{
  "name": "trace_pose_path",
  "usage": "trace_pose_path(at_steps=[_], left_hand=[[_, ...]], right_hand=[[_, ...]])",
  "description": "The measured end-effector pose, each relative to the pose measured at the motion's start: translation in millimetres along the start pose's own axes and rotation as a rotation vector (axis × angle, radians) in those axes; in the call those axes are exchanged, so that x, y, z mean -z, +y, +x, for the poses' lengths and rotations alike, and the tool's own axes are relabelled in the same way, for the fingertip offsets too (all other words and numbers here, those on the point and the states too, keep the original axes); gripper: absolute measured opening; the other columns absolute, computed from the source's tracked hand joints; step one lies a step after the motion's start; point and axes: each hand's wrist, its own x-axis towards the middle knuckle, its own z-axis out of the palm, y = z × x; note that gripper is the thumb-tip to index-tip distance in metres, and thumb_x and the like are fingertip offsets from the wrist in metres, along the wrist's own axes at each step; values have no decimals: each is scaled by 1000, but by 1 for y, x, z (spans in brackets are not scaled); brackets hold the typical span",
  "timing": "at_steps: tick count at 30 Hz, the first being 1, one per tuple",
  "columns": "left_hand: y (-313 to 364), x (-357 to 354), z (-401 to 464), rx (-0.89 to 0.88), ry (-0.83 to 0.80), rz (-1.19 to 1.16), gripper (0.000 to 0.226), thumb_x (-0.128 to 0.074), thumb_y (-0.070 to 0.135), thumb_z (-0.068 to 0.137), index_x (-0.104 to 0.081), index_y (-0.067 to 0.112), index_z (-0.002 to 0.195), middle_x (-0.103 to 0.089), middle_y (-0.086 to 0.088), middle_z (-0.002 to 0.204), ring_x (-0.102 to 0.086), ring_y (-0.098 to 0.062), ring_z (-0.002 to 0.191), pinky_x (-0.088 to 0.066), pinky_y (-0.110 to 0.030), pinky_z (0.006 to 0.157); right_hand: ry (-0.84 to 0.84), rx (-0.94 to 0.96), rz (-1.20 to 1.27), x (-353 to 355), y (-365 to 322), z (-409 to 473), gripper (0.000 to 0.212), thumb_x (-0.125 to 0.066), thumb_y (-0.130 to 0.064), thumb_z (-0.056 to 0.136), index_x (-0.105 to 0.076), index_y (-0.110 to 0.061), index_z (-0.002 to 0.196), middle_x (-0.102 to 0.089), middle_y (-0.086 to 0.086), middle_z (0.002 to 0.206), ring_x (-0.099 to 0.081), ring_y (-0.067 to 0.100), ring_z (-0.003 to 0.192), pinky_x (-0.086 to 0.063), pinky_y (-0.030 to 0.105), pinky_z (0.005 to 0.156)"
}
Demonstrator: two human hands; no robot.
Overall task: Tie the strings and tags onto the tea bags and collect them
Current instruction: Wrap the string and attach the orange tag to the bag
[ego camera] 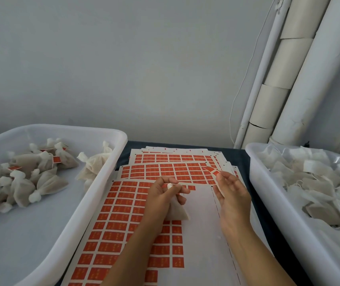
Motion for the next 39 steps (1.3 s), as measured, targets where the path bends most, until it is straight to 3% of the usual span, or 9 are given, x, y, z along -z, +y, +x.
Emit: trace_pose_path(at_steps=[3,6,9,12,17,24,27,32,39], left_hand=[[0,0,-1,-41,-32,19,9,-60,17,91,-59,9,95,-74,0,82,-62,-8,59,-51,-17,57],[1,-1,-4,-89,-98,-5,7,-57,16,92,-59,9,93,-73,-2,82,-61,-7,60,-50,-15,58],[2,-3,-5,-122,-147,-8,5,-54,13,93,-58,10,94,-72,-1,78,-62,-8,62,-50,-15,60],[4,-6,-8,-160,-222,-8,7,-50,8,95,-58,8,94,-72,-4,79,-64,-9,65,-51,-18,61],[4,-8,-9,-185,-260,30,9,-49,5,95,-58,8,92,-71,-1,76,-63,-9,64,-50,-17,60],[4,-8,-9,-162,-330,34,8,-48,6,95,-56,8,97,-72,-7,86,-62,-15,60,-52,-22,56],[6,-8,-8,-175,-305,31,8,-49,7,95,-57,7,98,-72,-8,89,-62,-16,60,-51,-23,55],[7,-10,-9,-187,-288,41,6,-53,9,93,-58,6,96,-72,-10,88,-61,-17,59,-51,-23,54],[12,-12,-13,-183,-376,32,7,-51,10,94,-55,7,99,-73,-8,85,-64,-16,59,-54,-26,55]], right_hand=[[-59,-4,-14,-5,3,-5,25,-68,-32,78,-58,-35,102,-65,-8,108,-66,14,97,-55,21,66],[-159,-57,-82,-10,8,-10,53,-65,-33,82,-36,-45,124,-57,-6,118,-66,17,96,-57,27,69],[-232,-67,-179,-13,8,-10,64,-59,-46,78,-22,-49,131,-57,-9,120,-68,13,87,-55,22,67],[-259,-52,-243,-13,9,-9,64,-60,-52,69,-29,-48,125,-56,-16,112,-66,10,84,-57,28,74],[-272,-6,-146,-3,6,-6,51,-73,-23,75,-46,-34,117,-71,-11,92,-69,9,83,-54,19,62],[-244,125,-206,4,-12,0,55,-77,-23,69,-48,-33,115,-70,-3,94,-69,10,84,-55,21,61],[-286,177,-264,5,-13,-1,50,-66,-32,75,-44,-32,120,-69,-2,93,-69,11,79,-53,18,60],[-442,154,-362,2,-8,-10,48,-48,-47,79,-36,-34,124,-61,-8,114,-63,8,88,-48,12,65],[-470,178,-260,2,-11,-13,49,-57,-30,83,-39,-31,129,-67,-8,107,-64,12,101,-54,25,79]])
